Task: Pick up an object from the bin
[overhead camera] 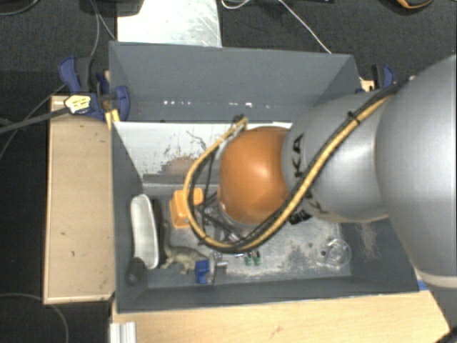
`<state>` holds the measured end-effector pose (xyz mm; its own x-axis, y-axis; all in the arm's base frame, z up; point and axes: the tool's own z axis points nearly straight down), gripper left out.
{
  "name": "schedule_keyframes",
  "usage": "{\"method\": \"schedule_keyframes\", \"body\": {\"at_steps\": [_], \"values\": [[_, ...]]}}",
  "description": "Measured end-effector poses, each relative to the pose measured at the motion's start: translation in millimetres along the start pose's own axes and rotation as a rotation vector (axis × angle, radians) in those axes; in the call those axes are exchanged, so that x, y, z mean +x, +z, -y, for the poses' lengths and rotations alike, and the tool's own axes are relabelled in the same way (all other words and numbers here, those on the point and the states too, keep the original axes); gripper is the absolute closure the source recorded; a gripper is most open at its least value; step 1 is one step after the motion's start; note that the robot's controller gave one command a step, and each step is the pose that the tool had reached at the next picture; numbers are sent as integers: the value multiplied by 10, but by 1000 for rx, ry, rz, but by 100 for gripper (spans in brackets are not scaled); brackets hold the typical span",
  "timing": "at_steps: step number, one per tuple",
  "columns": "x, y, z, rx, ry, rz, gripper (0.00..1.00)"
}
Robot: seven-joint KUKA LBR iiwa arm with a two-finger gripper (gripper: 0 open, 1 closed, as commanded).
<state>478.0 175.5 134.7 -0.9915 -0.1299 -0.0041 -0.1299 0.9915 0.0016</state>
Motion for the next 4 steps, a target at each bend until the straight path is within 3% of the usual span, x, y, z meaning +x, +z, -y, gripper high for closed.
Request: {"method": "schedule_keyframes", "body": {"at_steps": [1, 2, 3, 4], "values": [[-32, 355, -447, -2, -218, -9, 0], [-58, 631, -295, -2, -66, 9, 0], [-106, 639, -285, -2, -54, -9, 100], [-106, 639, -285, -2, -53, -9, 100]]}}
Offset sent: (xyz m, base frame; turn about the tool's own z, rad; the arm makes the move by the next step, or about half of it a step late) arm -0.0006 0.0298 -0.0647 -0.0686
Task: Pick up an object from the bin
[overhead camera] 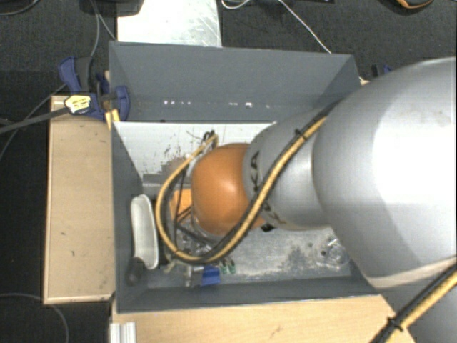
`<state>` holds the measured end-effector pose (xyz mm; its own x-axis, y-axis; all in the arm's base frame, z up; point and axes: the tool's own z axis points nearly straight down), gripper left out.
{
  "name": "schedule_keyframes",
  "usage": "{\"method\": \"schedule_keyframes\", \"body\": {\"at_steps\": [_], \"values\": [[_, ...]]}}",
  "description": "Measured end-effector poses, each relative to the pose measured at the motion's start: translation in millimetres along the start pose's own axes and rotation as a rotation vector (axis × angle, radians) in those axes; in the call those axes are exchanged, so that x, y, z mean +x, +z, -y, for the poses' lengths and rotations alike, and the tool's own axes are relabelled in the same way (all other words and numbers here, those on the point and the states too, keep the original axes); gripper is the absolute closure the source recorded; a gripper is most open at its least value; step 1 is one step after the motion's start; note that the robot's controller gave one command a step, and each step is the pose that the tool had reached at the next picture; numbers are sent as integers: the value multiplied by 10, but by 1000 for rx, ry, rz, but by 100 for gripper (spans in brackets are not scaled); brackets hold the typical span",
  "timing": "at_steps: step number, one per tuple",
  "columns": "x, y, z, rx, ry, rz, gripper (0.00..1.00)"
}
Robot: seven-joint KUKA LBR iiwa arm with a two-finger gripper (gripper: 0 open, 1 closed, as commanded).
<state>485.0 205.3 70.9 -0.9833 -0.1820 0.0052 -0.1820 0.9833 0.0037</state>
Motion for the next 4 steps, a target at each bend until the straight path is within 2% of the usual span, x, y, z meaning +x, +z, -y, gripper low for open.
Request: {"method": "schedule_keyframes", "body": {"at_steps": [3, 4], "values": [[-4, -157, 4, -1, 4, 5, 100], [13, -287, 7, 1, 5, -1, 100]]}}
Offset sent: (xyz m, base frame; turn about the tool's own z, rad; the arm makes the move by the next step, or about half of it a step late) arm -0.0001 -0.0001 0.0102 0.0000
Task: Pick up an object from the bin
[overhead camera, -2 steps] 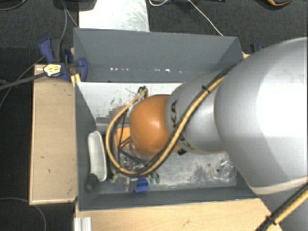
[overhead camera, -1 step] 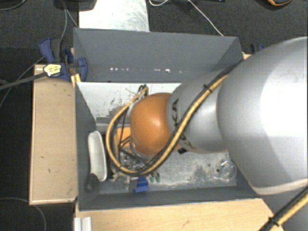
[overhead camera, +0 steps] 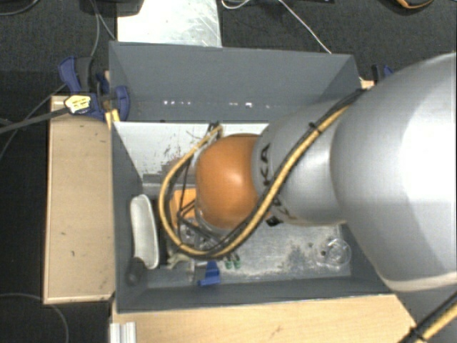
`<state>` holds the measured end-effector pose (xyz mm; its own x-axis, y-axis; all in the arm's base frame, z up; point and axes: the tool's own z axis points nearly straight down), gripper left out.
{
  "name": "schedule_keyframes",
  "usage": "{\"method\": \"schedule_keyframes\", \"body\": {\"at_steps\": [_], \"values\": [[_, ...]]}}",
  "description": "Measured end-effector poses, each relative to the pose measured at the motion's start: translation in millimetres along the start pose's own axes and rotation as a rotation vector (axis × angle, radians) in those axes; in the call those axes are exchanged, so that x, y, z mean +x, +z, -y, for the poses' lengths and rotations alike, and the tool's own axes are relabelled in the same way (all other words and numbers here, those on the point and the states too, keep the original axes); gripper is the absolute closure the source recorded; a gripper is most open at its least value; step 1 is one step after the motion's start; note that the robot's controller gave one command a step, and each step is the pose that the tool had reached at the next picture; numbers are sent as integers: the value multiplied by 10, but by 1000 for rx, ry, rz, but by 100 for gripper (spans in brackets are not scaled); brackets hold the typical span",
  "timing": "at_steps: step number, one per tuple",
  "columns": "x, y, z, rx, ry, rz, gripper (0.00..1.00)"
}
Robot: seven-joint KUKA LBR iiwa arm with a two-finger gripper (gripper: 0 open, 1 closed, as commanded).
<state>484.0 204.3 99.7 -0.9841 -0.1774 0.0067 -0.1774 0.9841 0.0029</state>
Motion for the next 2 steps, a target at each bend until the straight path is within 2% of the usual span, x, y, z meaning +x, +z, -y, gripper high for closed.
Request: {"method": "schedule_keyframes", "body": {"at_steps": [2], "values": [[-2, -349, 0, 0, 2, 1, 100]]}}
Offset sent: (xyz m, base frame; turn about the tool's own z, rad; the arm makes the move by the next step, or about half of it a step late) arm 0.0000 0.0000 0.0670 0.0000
